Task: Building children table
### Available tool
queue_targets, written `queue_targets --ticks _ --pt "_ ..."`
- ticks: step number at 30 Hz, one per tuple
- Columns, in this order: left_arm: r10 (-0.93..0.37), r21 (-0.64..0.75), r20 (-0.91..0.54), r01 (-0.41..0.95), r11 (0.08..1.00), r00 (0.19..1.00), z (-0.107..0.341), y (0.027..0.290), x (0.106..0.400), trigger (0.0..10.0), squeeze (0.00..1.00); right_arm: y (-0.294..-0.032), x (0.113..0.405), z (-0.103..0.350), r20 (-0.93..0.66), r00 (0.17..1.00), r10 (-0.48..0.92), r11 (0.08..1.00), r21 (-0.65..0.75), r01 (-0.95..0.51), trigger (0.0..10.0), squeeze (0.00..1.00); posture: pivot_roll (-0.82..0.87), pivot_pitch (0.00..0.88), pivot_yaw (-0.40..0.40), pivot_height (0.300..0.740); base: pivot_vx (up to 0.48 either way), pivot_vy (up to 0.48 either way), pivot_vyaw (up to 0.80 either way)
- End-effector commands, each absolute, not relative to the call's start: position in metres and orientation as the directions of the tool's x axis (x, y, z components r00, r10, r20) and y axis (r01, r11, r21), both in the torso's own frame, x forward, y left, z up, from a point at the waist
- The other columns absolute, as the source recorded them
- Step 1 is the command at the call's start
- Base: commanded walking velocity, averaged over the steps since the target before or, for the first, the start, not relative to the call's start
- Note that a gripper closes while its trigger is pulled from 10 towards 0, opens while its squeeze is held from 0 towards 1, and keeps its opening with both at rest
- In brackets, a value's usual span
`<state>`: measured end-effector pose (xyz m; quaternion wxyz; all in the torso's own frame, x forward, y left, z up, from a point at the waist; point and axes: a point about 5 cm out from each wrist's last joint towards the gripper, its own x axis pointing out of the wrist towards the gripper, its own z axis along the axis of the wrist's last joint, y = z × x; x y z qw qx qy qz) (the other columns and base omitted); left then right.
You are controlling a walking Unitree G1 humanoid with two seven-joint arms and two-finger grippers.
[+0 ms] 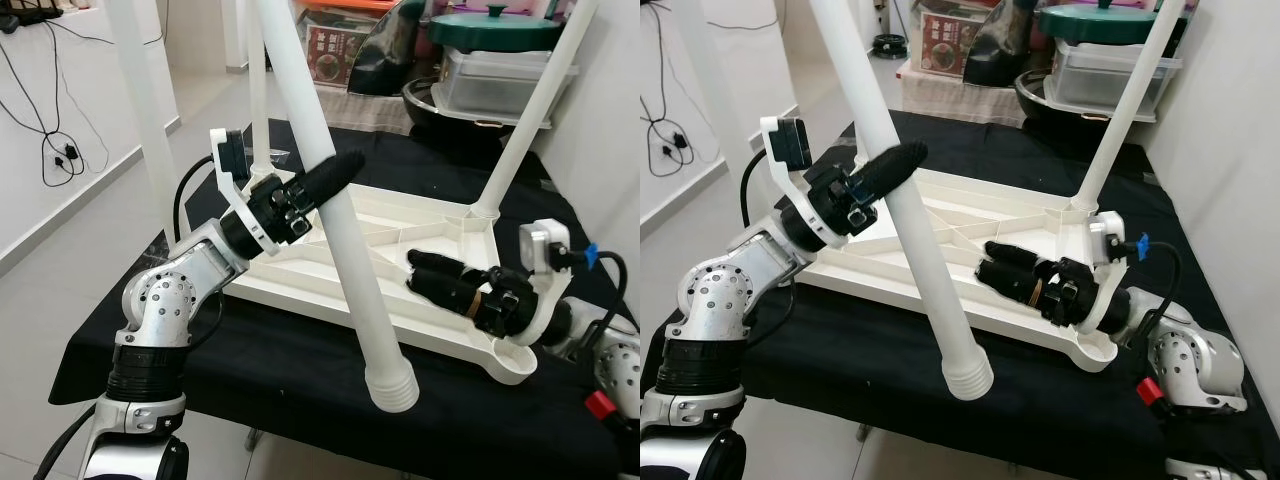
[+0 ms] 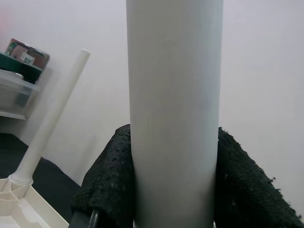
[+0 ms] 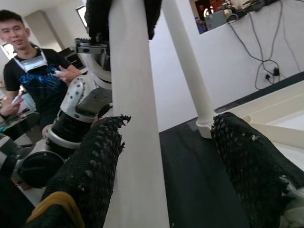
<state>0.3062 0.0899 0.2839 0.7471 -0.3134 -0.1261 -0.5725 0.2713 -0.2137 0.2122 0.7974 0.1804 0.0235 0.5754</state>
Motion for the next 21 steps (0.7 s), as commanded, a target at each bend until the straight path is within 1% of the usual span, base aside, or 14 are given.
queue_targets --ticks 1,3,5,6,10,17,19,21 --pt "-0.799 -0.309 0.525 0.941 0.141 0.292 0.283 0.089 0.306 10.0 0.00 -0.211 0.270 0.218 0.186 0.299 0.936 0.237 0.294 -0.926 10.0 0.00 0.04 0.000 -0.054 0.740 0.000 0.000 0.00" --pt "-0.804 -0.305 0.521 0.942 0.139 0.287 0.283 0.090 0.306 10.0 0.00 -0.209 0.271 0.222 0.204 0.284 0.937 0.220 0.290 -0.931 10.0 0.00 0.04 0.000 -0.058 0.740 0.000 0.000 0.00" --pt "-0.812 -0.300 0.512 0.944 0.138 0.281 0.282 0.089 0.308 10.0 0.00 -0.201 0.270 0.227 0.203 0.248 0.947 0.187 0.279 -0.942 10.0 0.00 0.04 0.000 -0.056 0.740 0.000 0.000 0.00" --pt "-0.812 -0.300 0.512 0.944 0.138 0.281 0.282 0.089 0.308 10.0 0.00 -0.201 0.270 0.227 0.203 0.248 0.947 0.187 0.279 -0.942 10.0 0.00 0.04 0.000 -0.056 0.740 0.000 0.000 0.00" --pt "-0.818 -0.291 0.501 0.945 0.149 0.283 0.281 0.087 0.313 10.0 0.00 -0.180 0.268 0.223 0.116 0.182 0.976 0.147 0.261 -0.954 10.0 0.00 0.04 0.000 -0.054 0.740 0.000 0.000 0.00" --pt "-0.818 -0.286 0.503 0.947 0.149 0.280 0.283 0.085 0.315 10.0 0.00 -0.172 0.270 0.220 0.073 0.169 0.983 0.145 0.252 -0.957 10.0 0.00 0.04 0.000 -0.051 0.740 0.000 0.000 0.00" --pt "-0.817 -0.284 0.504 0.947 0.149 0.280 0.283 0.084 0.316 10.0 0.00 -0.169 0.272 0.219 0.048 0.174 0.984 0.156 0.256 -0.954 10.0 0.00 0.04 0.000 -0.053 0.740 0.000 0.000 0.00" --pt "-0.816 -0.285 0.507 0.947 0.146 0.278 0.284 0.083 0.318 10.0 0.00 -0.162 0.280 0.215 -0.003 0.203 0.979 0.196 0.261 -0.945 10.0 0.00 0.03 0.000 -0.053 0.740 0.000 0.000 0.00"
